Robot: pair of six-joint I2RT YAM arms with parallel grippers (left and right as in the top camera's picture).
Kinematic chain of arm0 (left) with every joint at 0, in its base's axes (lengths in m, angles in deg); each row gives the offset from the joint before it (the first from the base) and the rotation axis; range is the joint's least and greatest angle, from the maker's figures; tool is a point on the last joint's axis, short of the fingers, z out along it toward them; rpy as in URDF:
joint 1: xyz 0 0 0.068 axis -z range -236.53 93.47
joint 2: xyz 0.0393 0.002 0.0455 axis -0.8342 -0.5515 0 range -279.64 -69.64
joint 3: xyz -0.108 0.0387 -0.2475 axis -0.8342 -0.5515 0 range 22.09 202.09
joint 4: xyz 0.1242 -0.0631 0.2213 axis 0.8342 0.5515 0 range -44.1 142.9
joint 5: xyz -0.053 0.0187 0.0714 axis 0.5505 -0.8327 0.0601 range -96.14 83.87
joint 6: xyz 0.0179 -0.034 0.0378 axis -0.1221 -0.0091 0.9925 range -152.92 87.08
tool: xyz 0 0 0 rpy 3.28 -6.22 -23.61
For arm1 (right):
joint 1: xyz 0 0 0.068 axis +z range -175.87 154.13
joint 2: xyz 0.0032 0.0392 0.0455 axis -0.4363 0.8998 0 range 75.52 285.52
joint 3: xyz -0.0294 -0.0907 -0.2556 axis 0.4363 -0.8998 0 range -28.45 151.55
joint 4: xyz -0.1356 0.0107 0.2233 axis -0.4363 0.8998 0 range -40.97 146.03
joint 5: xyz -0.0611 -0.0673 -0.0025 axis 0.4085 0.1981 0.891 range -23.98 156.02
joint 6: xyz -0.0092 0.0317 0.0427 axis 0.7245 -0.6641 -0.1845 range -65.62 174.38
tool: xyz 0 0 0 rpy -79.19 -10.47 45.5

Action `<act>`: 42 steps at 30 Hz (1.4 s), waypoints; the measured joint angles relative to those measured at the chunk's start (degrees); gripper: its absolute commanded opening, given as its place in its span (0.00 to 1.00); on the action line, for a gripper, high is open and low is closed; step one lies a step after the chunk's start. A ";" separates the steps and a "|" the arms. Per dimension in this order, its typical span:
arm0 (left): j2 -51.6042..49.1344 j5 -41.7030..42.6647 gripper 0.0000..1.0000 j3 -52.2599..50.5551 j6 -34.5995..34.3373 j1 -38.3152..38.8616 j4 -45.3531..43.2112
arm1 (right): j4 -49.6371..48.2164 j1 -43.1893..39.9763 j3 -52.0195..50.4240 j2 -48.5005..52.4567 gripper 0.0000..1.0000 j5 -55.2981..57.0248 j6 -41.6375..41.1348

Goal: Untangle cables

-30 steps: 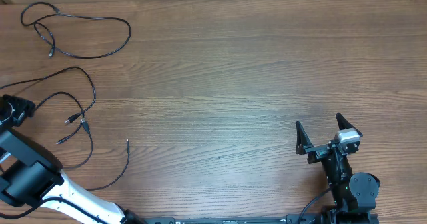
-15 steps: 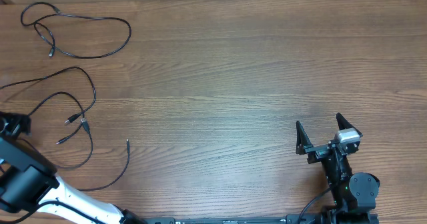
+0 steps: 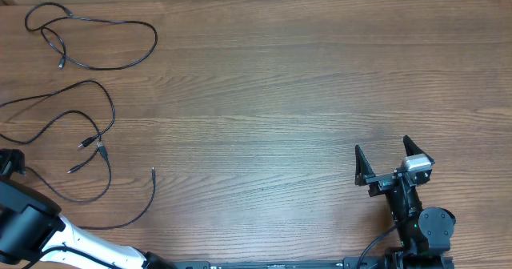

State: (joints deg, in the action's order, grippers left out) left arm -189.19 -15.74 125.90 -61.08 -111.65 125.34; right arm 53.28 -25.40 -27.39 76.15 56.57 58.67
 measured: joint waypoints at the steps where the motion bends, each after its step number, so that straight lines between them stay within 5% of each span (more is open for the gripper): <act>1: 0.00 0.15 0.89 -0.04 0.00 0.00 0.00 | -0.02 0.00 0.00 0.00 1.00 0.00 0.00; 18: 0.00 5.88 0.88 -9.46 3.41 0.00 -12.31 | 0.00 0.00 0.00 0.00 1.00 0.00 0.00; 30: 0.00 10.69 0.71 -10.86 7.63 0.00 -13.38 | 0.00 0.00 0.00 0.00 1.00 0.02 0.04; 37: -0.17 10.21 0.43 -15.89 8.41 0.00 -16.26 | 0.00 0.00 0.00 0.00 1.00 0.02 0.02; 42: -0.37 8.24 0.10 -16.24 8.81 0.00 -16.48 | 0.00 0.00 0.00 0.00 1.00 0.02 0.00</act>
State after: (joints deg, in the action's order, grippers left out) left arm -189.56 -7.50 109.66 -52.27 -111.65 108.86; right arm 53.28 -25.40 -27.39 76.15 56.59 58.67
